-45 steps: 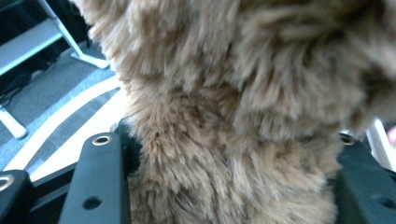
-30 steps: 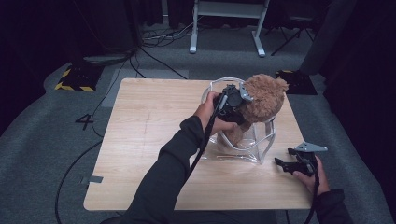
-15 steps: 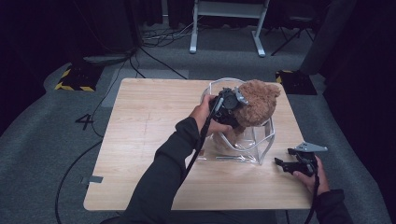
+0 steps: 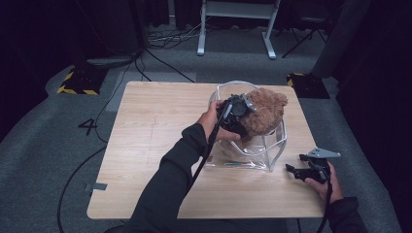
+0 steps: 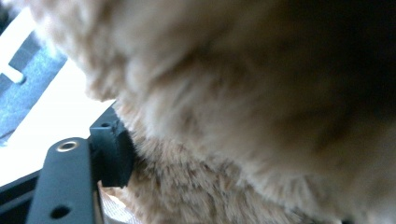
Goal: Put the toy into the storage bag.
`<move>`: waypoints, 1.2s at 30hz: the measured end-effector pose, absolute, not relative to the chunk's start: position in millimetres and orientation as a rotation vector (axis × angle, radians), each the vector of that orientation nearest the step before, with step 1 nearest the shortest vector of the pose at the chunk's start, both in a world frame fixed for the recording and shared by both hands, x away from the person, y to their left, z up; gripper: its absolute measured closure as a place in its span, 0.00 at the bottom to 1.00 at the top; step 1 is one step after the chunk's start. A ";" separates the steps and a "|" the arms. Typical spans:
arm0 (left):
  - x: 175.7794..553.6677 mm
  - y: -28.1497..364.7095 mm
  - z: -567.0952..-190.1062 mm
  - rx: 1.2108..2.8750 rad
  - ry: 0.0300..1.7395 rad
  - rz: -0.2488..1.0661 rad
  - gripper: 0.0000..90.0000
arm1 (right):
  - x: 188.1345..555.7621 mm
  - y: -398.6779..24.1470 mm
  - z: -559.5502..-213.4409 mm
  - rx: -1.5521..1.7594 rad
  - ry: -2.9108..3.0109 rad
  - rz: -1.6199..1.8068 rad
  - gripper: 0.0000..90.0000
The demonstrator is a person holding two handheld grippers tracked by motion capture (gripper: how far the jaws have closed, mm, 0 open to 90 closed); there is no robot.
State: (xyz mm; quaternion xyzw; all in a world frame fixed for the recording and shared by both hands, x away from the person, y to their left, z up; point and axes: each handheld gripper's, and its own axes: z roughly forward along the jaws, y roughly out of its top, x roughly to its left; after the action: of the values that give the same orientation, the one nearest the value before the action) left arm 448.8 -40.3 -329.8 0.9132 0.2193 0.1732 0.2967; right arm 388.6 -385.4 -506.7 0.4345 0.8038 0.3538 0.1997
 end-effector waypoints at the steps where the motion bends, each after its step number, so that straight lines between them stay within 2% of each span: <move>1: 449.2 -39.1 -330.8 2.427 0.594 0.461 0.30 | 388.7 -385.5 -506.7 1.215 2.248 0.989 0.21; 13: 449.7 -21.7 -331.6 2.373 0.622 0.434 0.29 | 388.6 -385.4 -506.7 1.215 2.247 0.989 0.21; 36: 445.5 -16.0 -331.1 2.345 0.614 0.428 0.29 | 388.7 -385.4 -506.7 1.215 2.248 0.989 0.21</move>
State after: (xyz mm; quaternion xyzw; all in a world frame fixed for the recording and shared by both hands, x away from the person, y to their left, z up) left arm 445.5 -16.0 -331.1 0.8982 0.2350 0.1638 0.3335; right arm 388.7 -385.4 -506.7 0.4344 0.8039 0.3537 0.1997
